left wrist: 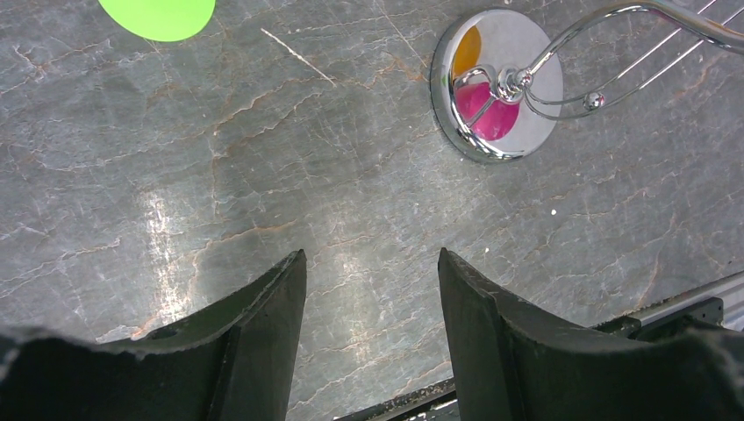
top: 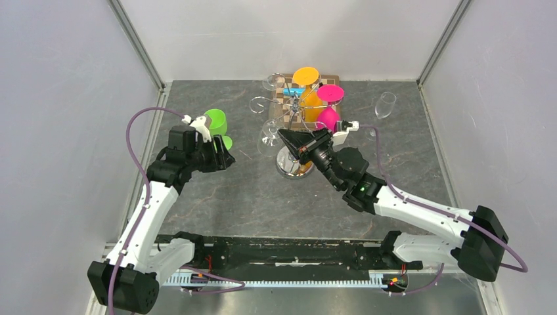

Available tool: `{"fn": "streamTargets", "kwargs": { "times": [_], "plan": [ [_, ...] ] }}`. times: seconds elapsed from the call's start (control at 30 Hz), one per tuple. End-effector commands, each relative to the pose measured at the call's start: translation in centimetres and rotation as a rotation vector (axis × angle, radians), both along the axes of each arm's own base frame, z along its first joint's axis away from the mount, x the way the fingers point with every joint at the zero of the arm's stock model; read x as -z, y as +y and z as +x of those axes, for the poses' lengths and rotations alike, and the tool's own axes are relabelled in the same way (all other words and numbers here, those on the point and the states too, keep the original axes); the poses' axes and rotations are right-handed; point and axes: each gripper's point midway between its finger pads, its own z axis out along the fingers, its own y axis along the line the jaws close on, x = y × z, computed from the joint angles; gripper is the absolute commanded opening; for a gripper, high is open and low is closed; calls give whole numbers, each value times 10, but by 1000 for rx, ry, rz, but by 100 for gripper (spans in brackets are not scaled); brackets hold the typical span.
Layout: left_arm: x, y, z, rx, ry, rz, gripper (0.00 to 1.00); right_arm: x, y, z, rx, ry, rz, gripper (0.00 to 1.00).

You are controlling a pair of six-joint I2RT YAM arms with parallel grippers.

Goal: Take the wine glass off the wine glass rack
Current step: Pick up the wine glass from the wine rack.

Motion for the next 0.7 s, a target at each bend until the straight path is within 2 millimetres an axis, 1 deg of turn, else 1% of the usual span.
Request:
{"fn": "streamTargets", "kwargs": {
  "times": [0.0,0.2,0.4,0.67],
  "plan": [
    [-3,1,4,26,-33,29,63,-79,-10,-5,8,-123,191,0],
    [-3,1,4,27,-34,29,63,-82,-12,0,42,-130,175,0],
    [-3,1,4,26,-32,29,63,-81,-18,6,89,-125,165,0],
    [-3,0,4,28,-30,27,63,-81,-31,8,153,-128,168,0]
  ]
}}
